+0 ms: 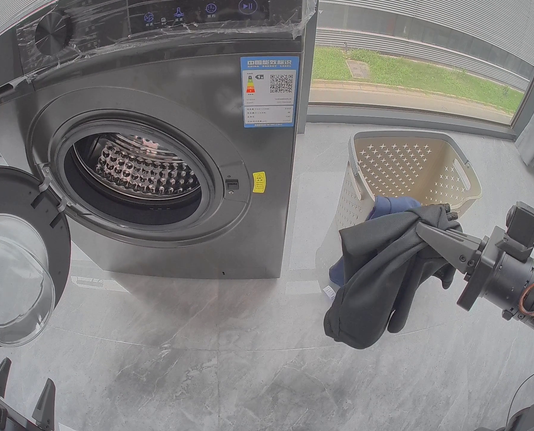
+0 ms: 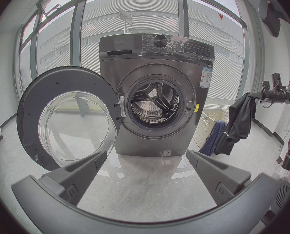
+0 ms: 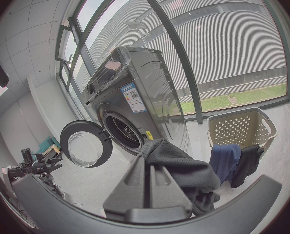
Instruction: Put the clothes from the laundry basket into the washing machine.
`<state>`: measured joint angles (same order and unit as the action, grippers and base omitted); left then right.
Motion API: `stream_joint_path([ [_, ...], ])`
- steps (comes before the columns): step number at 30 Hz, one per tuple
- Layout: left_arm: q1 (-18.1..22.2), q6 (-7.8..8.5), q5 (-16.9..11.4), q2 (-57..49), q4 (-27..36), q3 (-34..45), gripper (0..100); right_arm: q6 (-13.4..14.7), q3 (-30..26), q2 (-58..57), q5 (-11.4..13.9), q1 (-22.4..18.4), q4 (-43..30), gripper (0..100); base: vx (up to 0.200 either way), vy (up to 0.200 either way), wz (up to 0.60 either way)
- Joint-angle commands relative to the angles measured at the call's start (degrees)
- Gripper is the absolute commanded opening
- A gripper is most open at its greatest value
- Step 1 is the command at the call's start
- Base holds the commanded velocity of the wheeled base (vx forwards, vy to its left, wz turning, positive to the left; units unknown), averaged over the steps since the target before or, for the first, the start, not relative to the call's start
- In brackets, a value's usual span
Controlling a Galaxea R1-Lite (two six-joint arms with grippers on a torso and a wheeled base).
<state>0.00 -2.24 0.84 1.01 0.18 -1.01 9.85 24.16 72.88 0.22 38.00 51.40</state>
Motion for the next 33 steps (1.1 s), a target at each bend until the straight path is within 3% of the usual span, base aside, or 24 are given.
stream_joint_path([
  [1, 0.00, -0.04, 0.04, -0.66, -0.01, 0.84, 100, -0.01, 0.01, 0.07, 0.04, 0.06, 0.02, 0, 0.000, 0.200, 0.00],
  [33, 0.00, -0.04, 0.04, -0.66, -0.01, 0.84, 100, -0.01, -0.08, 0.07, 0.04, -0.21, 0.02, 0, 0.000, 0.200, 0.00],
])
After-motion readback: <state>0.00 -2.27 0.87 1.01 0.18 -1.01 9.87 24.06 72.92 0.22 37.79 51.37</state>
